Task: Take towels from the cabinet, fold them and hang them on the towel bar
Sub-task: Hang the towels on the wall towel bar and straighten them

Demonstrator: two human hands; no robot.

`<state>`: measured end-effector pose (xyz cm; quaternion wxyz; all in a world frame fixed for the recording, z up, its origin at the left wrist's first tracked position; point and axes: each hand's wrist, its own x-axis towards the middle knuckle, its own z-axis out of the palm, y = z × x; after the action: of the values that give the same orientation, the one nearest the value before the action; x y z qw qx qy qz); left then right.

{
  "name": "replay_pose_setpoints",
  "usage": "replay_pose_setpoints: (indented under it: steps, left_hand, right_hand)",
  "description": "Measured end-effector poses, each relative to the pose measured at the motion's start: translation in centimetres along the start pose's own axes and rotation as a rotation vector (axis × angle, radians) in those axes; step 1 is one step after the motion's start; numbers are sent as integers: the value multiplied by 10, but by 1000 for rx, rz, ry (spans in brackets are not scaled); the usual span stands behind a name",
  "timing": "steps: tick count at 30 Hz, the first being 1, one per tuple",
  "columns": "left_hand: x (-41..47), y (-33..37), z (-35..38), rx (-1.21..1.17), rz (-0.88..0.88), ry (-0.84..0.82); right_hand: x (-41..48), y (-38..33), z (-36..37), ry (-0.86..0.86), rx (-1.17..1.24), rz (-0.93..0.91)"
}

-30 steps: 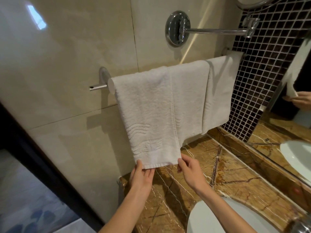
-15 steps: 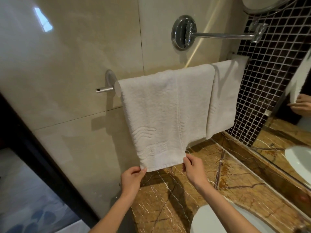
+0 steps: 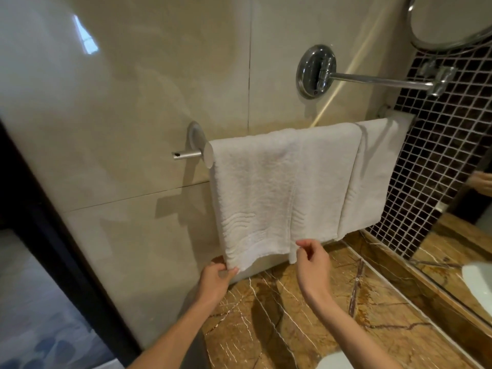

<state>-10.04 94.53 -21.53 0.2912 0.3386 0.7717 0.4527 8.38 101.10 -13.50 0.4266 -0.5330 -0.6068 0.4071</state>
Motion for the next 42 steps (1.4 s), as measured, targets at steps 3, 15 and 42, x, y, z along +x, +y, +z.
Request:
replay_pose_setpoints:
  steps: [3,15,42]
  left_hand:
    - [2,1,2,-49,12,15]
    - [-10,-1,10,-104,46,152]
    - [-11,-3,0,-159,25,81]
  right_hand:
    - [-1,-70,-8,20,-10,-421]
    - [69,-215,16,-242,-593,-1013]
    - [75,-229,19,-387,-756,-1089]
